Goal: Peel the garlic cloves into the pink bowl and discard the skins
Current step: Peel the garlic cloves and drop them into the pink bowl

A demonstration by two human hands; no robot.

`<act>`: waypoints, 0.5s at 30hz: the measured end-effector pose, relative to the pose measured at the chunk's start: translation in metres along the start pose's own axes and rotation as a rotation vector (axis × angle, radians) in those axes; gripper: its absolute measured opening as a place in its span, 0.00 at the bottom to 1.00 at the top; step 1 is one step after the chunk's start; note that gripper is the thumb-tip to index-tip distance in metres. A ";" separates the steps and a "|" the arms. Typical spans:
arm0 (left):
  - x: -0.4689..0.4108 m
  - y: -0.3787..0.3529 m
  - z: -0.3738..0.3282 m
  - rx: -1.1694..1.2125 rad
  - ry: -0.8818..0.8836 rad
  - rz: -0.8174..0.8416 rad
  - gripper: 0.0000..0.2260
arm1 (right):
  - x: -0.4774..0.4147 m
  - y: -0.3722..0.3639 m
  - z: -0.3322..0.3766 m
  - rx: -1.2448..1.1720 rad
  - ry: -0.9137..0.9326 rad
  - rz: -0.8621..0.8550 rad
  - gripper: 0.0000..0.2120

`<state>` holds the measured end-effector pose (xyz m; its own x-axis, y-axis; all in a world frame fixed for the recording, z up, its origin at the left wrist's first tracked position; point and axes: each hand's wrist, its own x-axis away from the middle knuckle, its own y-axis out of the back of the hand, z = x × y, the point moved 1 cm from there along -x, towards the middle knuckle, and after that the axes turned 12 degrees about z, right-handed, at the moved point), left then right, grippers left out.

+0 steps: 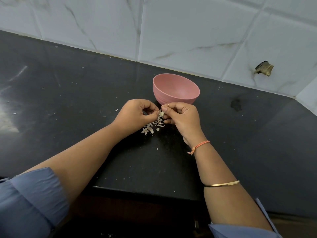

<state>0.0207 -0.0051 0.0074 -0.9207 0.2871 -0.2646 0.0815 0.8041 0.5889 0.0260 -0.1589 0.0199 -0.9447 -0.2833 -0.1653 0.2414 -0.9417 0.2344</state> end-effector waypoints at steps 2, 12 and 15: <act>0.000 0.000 0.001 -0.007 0.006 -0.012 0.04 | 0.000 0.000 0.001 -0.018 0.004 0.012 0.07; -0.003 0.006 0.003 -0.029 0.098 -0.223 0.02 | 0.001 -0.001 0.003 -0.147 -0.041 0.066 0.05; -0.002 0.005 0.004 0.013 0.131 -0.232 0.05 | 0.002 0.000 0.005 -0.219 -0.063 0.045 0.03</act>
<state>0.0244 0.0011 0.0079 -0.9568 0.0250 -0.2895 -0.1335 0.8472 0.5142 0.0233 -0.1583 0.0243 -0.9424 -0.3201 -0.0973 0.3192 -0.9473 0.0257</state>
